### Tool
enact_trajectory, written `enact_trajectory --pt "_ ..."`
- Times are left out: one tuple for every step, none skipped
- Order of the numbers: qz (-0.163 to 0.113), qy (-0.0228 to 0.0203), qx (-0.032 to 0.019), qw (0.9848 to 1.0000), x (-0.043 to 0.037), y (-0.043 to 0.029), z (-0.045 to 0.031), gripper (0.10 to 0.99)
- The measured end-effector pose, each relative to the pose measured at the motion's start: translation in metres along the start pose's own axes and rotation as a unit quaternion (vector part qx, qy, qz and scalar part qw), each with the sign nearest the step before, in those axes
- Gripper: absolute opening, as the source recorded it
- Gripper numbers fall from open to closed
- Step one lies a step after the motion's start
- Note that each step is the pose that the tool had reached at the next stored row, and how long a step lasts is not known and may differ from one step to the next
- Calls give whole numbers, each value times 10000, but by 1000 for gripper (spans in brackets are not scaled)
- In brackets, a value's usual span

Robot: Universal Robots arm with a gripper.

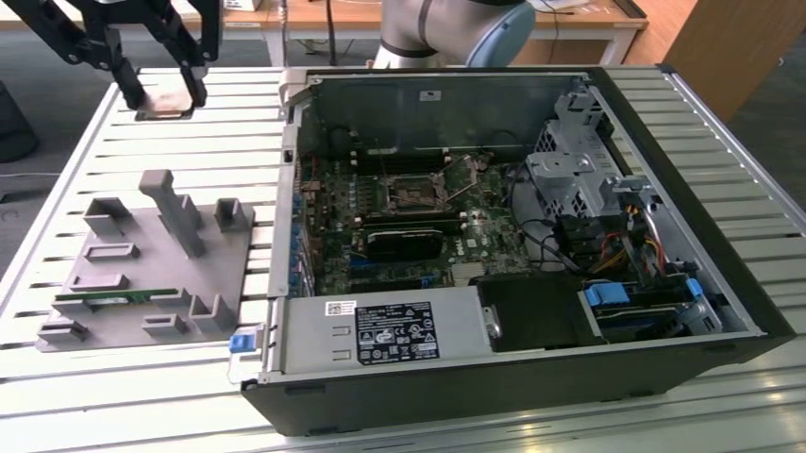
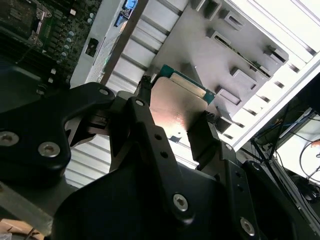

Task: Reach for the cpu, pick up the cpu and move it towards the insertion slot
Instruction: 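Pick up the cpu and move it towards the insertion slot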

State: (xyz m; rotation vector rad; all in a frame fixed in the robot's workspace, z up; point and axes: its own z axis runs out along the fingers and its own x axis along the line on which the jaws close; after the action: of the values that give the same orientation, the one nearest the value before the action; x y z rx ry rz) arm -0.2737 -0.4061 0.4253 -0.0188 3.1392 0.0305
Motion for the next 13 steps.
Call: enact_trajectory --pt "0 1 0 10000 -23 2 0 541" --pt "0 0 0 10000 -45 5 1 541" --pt "0 0 0 10000 -69 7 1 541" --pt "0 0 0 10000 -93 9 1 541" --pt "0 0 0 10000 -120 10 2 541" --pt "0 1 1 10000 -146 12 2 541" --pt "0 0 1 10000 -173 13 3 541" --pt "0 0 0 10000 -200 14 4 541" --pt "0 0 0 10000 -227 16 4 541" --pt "0 0 0 10000 -253 17 5 541" --pt "0 0 0 10000 -337 25 7 541" --pt "0 0 0 10000 -363 29 8 541" --pt "0 0 0 10000 -388 33 8 541"
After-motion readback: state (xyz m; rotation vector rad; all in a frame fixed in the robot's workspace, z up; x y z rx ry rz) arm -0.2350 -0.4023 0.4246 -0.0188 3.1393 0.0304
